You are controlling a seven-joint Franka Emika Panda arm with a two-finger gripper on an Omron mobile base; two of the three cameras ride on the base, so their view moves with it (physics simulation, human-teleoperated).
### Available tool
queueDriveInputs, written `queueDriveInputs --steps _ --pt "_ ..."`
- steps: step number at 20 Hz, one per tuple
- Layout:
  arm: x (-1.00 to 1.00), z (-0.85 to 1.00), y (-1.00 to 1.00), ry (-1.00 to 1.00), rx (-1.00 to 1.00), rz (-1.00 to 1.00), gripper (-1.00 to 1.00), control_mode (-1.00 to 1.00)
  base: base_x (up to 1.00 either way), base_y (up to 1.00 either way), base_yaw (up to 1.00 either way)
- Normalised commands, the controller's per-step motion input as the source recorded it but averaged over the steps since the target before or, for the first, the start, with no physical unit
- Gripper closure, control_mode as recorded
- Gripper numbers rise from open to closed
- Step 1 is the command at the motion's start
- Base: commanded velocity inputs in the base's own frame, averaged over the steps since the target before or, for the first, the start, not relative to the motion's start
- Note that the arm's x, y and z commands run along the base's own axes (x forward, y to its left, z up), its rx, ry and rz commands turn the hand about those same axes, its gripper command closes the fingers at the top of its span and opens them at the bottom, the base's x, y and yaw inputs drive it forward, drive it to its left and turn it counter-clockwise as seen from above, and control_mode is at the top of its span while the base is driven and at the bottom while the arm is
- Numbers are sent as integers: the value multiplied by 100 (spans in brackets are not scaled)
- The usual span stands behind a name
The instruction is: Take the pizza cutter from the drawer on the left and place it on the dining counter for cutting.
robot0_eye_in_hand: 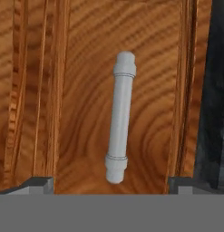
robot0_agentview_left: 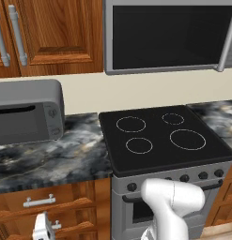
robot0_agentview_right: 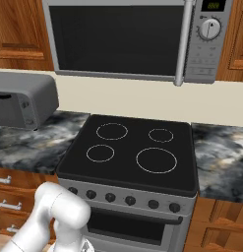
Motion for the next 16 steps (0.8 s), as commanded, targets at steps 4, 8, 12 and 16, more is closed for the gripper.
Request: queueDriveInputs --steps 4,8,12,16 --pt "19 0 2 -19 1 0 -100 -100 0 0 0" --pt "31 0 6 -14 0 0 -100 -100 0 0 0" --pt "27 -13 8 -6 2 0 -100 -100 0 0 0" --pt "27 -21 24 0 2 0 -100 -100 0 0 0"
